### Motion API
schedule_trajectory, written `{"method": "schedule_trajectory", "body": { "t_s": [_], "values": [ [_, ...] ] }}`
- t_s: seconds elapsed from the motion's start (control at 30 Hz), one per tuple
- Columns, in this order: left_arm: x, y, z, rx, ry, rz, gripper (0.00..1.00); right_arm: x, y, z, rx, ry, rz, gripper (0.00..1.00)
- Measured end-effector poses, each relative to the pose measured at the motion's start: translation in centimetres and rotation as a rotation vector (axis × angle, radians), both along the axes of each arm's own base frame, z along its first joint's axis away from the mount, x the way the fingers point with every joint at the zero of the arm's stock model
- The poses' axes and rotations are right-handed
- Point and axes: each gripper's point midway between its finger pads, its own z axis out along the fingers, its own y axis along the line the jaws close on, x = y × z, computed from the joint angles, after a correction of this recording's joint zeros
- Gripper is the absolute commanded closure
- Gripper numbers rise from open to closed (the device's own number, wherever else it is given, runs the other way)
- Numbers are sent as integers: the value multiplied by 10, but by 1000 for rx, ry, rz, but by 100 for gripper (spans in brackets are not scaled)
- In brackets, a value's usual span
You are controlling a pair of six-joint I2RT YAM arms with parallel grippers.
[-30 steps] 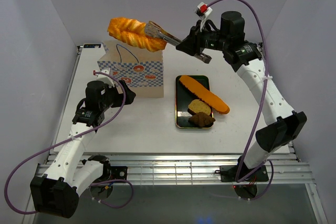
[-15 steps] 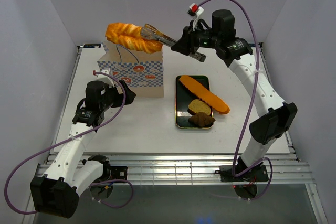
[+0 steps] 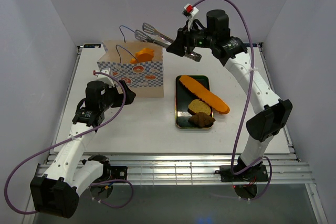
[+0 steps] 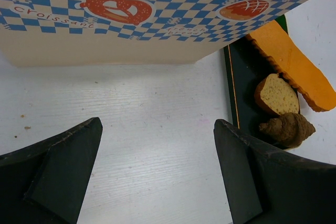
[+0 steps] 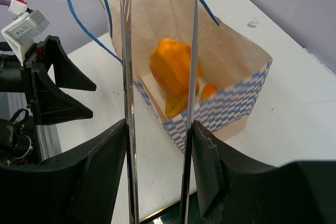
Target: Place the fake bread into the paper bag
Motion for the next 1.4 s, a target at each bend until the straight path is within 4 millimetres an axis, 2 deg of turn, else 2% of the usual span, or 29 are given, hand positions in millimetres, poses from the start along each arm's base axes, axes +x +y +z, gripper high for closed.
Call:
{"method": "schedule_trajectory", "body": {
  "t_s": [0.27, 0.5, 0.67, 0.77, 0.87, 1.23, 1.4],
  "values": [
    [0, 0, 0, 0, 0, 0, 2, 2, 2, 5, 11, -3, -18, 44],
    [-1, 0, 2, -1, -7, 0, 2, 3, 2, 18, 35, -19, -29, 44],
    [-1, 0, 4, -2, -13, 1, 2, 7, -2, 17, 32, -14, -78, 44],
    [-2, 1, 7, -2, -24, 4, 2, 3, -13, 15, 29, -8, -133, 44],
    [-3, 3, 12, -1, -42, 13, 2, -8, -27, 15, 33, -9, -184, 44],
    [-3, 8, 22, 4, -78, 39, 2, -54, -86, 50, 108, -125, -381, 41],
    [-3, 9, 22, 6, -78, 42, 2, -67, -114, 47, 117, -150, -495, 40]
  ]
}}
